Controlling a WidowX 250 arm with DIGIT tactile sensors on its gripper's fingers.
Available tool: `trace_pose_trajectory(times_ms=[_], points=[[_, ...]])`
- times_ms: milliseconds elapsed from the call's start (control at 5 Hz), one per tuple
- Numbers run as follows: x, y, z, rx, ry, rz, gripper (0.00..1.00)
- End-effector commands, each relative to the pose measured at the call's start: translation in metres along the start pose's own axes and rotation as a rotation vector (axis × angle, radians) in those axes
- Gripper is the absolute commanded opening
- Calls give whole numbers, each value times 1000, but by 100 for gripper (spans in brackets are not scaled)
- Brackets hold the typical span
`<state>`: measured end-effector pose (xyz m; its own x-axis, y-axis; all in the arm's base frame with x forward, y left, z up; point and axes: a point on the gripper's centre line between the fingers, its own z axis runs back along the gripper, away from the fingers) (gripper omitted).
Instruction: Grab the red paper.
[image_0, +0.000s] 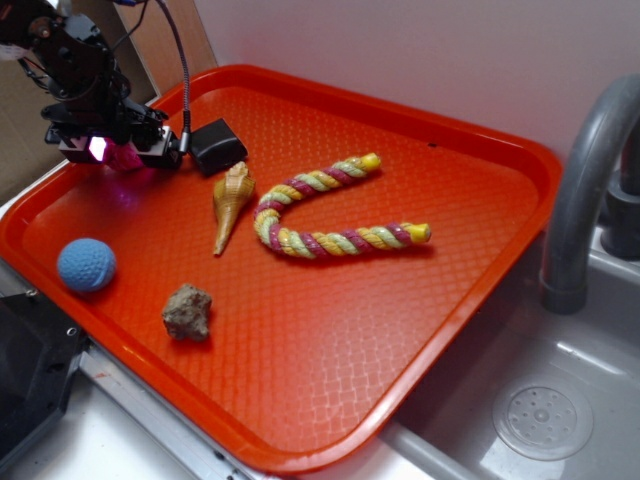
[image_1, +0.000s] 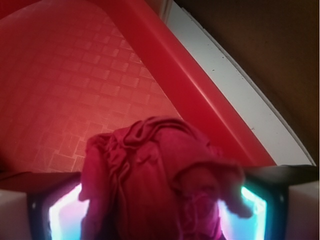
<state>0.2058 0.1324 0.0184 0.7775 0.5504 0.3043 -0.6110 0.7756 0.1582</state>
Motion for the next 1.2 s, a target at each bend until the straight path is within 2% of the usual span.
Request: trace_pose_trajectory(times_ms=[0,200,400,600,800,1000], points=[[7,12,10,20,2,-46,0],[17,-5,60,12,-5,-125,0],[8,-32,122,-110,-4,-191,0],[5,-38,182,-267,35,-246,0],[-1,-41,238,-343,36,-325,0],[2,-38,256,-429,95,-392,0]])
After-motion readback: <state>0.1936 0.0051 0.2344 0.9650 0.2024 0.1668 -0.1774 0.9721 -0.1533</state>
